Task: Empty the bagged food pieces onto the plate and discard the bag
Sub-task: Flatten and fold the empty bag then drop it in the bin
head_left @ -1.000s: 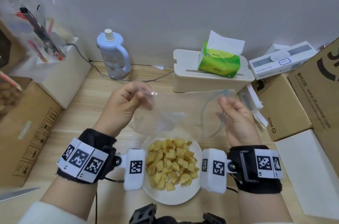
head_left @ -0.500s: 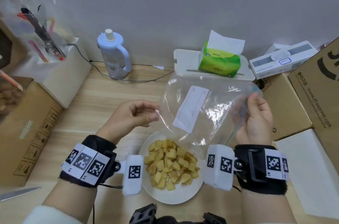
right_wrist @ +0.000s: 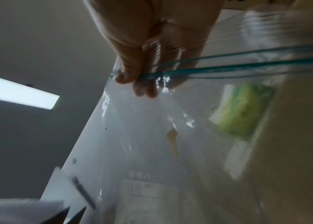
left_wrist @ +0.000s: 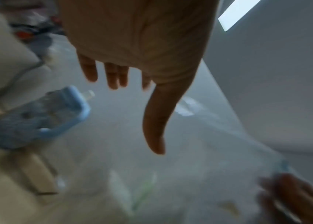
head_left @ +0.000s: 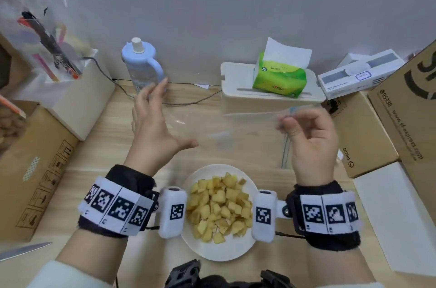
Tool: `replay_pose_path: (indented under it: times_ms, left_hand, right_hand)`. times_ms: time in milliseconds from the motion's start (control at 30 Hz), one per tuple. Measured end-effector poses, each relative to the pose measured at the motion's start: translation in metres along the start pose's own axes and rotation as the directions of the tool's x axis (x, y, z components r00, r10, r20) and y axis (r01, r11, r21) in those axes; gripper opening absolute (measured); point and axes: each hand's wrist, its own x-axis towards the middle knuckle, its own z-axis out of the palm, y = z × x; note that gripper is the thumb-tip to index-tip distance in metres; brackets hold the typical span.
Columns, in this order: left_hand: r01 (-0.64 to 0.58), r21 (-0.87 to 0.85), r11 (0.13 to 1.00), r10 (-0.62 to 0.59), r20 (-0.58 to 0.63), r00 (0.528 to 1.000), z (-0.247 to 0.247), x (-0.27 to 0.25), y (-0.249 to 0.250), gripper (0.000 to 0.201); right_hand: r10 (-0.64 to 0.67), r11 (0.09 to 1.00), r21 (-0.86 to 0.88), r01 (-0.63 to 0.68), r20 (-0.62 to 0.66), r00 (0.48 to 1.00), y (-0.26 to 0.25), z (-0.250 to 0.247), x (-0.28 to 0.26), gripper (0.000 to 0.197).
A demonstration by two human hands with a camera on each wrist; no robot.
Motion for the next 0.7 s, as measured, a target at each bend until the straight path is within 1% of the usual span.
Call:
replay_pose_path:
  times_ms: [33, 67, 100, 133, 167, 200, 233, 267, 300, 333, 367, 400, 433, 467, 500, 533, 567, 600, 633, 667, 700]
  left_hand:
    - [-0.131, 0.009, 0.991, 0.131, 0.009, 0.991, -0.003, -0.001, 0.012, 0.118]
    - [-0.252, 0.017, 0.968, 0.251, 0.03, 0.967, -0.006, -0.003, 0.024, 0.118]
    - [-0.343, 0.043, 0.938, 0.339, 0.078, 0.938, -0.007, -0.002, 0.036, 0.111]
    - [-0.402, 0.088, 0.912, 0.386, 0.152, 0.91, -0.006, -0.001, 0.046, 0.099]
    - [-0.417, 0.144, 0.898, 0.377, 0.239, 0.895, -0.004, 0.0, 0.052, 0.081]
    - [-0.396, 0.197, 0.897, 0.326, 0.31, 0.893, -0.001, 0.001, 0.054, 0.058]
    - [-0.358, 0.211, 0.91, 0.272, 0.349, 0.897, 0.0, 0.001, 0.054, 0.035]
    - [-0.296, 0.164, 0.941, 0.224, 0.351, 0.909, 0.001, 0.002, 0.051, 0.02]
    - [-0.216, 0.062, 0.974, 0.183, 0.337, 0.924, 0.0, 0.003, 0.046, 0.014]
    - [-0.115, -0.079, 0.99, 0.135, 0.32, 0.938, -0.001, 0.003, 0.043, 0.011]
    - [-0.018, -0.241, 0.97, 0.095, 0.31, 0.946, -0.003, 0.003, 0.04, 0.007]
    - [0.062, -0.385, 0.921, 0.067, 0.313, 0.947, -0.006, 0.003, 0.038, 0.004]
    - [0.123, -0.488, 0.864, 0.045, 0.318, 0.947, -0.009, 0.003, 0.036, 0.002]
    - [0.164, -0.549, 0.82, 0.026, 0.321, 0.947, -0.011, 0.002, 0.034, 0.006]
    - [0.188, -0.582, 0.791, 0.012, 0.322, 0.946, -0.011, 0.001, 0.032, 0.01]
    - [0.207, -0.601, 0.772, -0.003, 0.321, 0.947, -0.011, 0.0, 0.03, 0.012]
    - [0.223, -0.618, 0.754, -0.022, 0.317, 0.948, -0.011, -0.001, 0.028, 0.012]
    - [0.241, -0.634, 0.735, -0.043, 0.311, 0.949, -0.01, -0.002, 0.025, 0.014]
    - [0.261, -0.654, 0.71, -0.064, 0.309, 0.949, -0.009, -0.002, 0.021, 0.017]
    - [0.287, -0.675, 0.68, -0.08, 0.321, 0.944, -0.008, -0.003, 0.018, 0.02]
    - [0.318, -0.69, 0.65, -0.088, 0.348, 0.933, -0.007, -0.004, 0.013, 0.024]
  right_hand:
    - [-0.026, 0.999, -0.035, 0.028, 0.053, 0.998, -0.003, 0.005, 0.0, 0.016]
    - [-0.059, 0.995, -0.08, 0.068, 0.103, 0.993, -0.007, 0.011, 0.001, 0.019]
    - [-0.097, 0.986, -0.122, 0.117, 0.156, 0.983, -0.011, 0.017, 0.001, 0.02]
    - [-0.132, 0.974, -0.153, 0.166, 0.209, 0.969, -0.015, 0.024, 0.001, 0.019]
    - [-0.162, 0.964, -0.168, 0.208, 0.254, 0.954, -0.019, 0.029, 0.001, 0.017]
    - [-0.189, 0.956, -0.168, 0.242, 0.281, 0.941, -0.024, 0.033, 0.001, 0.018]
    - [-0.22, 0.95, -0.159, 0.27, 0.278, 0.935, -0.027, 0.035, 0.002, 0.025]
    - [-0.251, 0.946, -0.144, 0.29, 0.242, 0.937, -0.03, 0.034, 0.003, 0.036]
    - [-0.268, 0.946, -0.139, 0.294, 0.179, 0.947, -0.03, 0.03, 0.004, 0.048]
    - [-0.25, 0.951, -0.159, 0.265, 0.106, 0.962, -0.028, 0.025, 0.005, 0.058]
    - [-0.189, 0.961, -0.2, 0.193, 0.041, 0.981, -0.025, 0.019, 0.005, 0.066]
    - [-0.085, 0.967, -0.24, 0.081, -0.004, 0.996, -0.02, 0.015, 0.004, 0.076]
    - [0.055, 0.962, -0.268, -0.056, -0.011, 0.998, -0.013, 0.011, 0.002, 0.085]
    - [0.214, 0.942, -0.269, -0.201, 0.021, 0.977, -0.007, 0.009, 0.0, 0.091]
    - [0.358, 0.914, -0.232, -0.333, 0.079, 0.93, -0.001, 0.007, -0.003, 0.09]
    - [0.462, 0.883, -0.17, -0.437, 0.151, 0.874, 0.006, 0.007, -0.006, 0.08]
    - [0.513, 0.858, -0.108, -0.502, 0.211, 0.832, 0.012, 0.006, -0.009, 0.061]
    - [0.523, 0.85, -0.068, -0.522, 0.225, 0.822, 0.016, 0.007, -0.011, 0.039]
    - [0.508, 0.859, -0.051, -0.509, 0.206, 0.837, 0.017, 0.008, -0.012, 0.019]
    - [0.494, 0.868, -0.04, -0.495, 0.167, 0.853, 0.018, 0.009, -0.013, 0.007]
    - [0.482, 0.875, -0.027, -0.483, 0.125, 0.867, 0.018, 0.009, -0.014, 0.009]
